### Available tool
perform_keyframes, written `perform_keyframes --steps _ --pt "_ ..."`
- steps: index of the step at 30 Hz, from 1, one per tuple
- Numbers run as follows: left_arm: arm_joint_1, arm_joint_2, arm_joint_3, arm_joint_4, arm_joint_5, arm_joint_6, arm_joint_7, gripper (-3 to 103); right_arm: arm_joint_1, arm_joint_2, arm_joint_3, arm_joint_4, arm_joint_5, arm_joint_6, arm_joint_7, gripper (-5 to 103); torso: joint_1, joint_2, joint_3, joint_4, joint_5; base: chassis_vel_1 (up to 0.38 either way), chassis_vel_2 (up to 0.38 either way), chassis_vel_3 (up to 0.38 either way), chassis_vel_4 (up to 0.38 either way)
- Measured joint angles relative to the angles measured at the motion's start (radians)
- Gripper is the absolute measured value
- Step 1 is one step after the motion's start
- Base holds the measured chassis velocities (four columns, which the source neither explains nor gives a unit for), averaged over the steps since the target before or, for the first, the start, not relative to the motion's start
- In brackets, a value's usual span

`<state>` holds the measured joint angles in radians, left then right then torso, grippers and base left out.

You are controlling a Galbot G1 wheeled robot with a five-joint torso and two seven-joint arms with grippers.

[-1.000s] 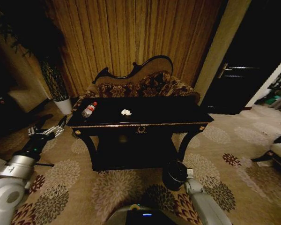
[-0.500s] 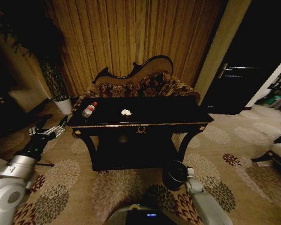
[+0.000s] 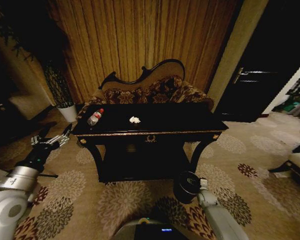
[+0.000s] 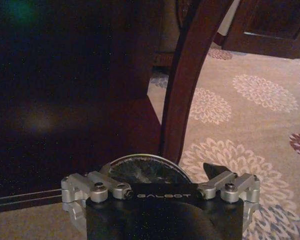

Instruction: Move to the front of the table and place the trash on the table into the trash bin.

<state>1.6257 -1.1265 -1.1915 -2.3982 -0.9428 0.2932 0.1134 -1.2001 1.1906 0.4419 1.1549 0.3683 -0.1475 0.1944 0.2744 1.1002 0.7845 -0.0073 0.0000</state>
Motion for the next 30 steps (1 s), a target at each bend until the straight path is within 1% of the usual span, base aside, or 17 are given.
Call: perform_keyframes --steps 18,20,22,23,25,26,27,29,30 --pt "0.002 0.002 -0.011 0.002 -0.001 -0.004 0.002 100 -0.012 -0.004 0.009 0.025 0.009 -0.002 -0.005 100 0.0 0.0 0.0 0.0 0.0001 0.0 0.0 0.0 0.0" --pt "0.002 0.004 -0.016 0.004 -0.003 -0.006 0.002 100 -0.037 -0.009 0.018 0.091 0.035 0.019 -0.035 100 0.0 0.0 0.0 0.0001 0.0002 0.0 0.0 0.0 0.0" --pt "0.002 0.007 -0.022 0.004 -0.007 -0.008 0.002 100 -0.072 -0.027 0.024 0.2 0.083 0.041 -0.06 100 0.0 0.0 0.0 -0.0002 0.0002 0.0 0.0 0.0 0.0" --pt "0.002 0.007 -0.022 0.004 -0.007 -0.008 0.002 100 -0.072 -0.027 0.024 0.2 0.083 0.041 -0.06 100 0.0 0.0 0.0 -0.0002 0.0002 0.0 0.0 0.0 0.0" --pt "0.001 0.015 -0.028 0.006 -0.011 -0.011 0.002 100 -0.116 -0.054 0.046 0.372 0.118 0.077 -0.077 100 0.0 0.0 0.0 0.0002 -0.0002 0.0 0.0 0.0 0.0" --pt "0.001 0.015 -0.028 0.006 -0.011 -0.011 0.002 100 -0.116 -0.054 0.046 0.372 0.118 0.077 -0.077 100 0.0 0.0 0.0 0.0002 -0.0002 0.0 0.0 0.0 0.0" --pt "0.001 0.019 -0.03 0.008 -0.013 -0.013 0.002 100 -0.14 -0.068 0.059 0.457 0.134 0.085 -0.079 100 0.0 0.0 0.0 0.0004 -0.0001 0.0 0.0 0.0 0.0" --pt "-0.004 0.022 -0.034 0.014 -0.015 -0.016 0.002 100 -0.192 -0.1 0.089 0.615 0.156 0.089 -0.08 100 0.0 0.0 0.0 -0.0001 -0.0003 0.0 0.0 0.0 0.0" --pt "-0.004 0.022 -0.034 0.014 -0.015 -0.016 0.002 100 -0.192 -0.1 0.089 0.615 0.156 0.089 -0.08 100 0.0 0.0 0.0 -0.0001 -0.0003 0.0 0.0 0.0 0.0"
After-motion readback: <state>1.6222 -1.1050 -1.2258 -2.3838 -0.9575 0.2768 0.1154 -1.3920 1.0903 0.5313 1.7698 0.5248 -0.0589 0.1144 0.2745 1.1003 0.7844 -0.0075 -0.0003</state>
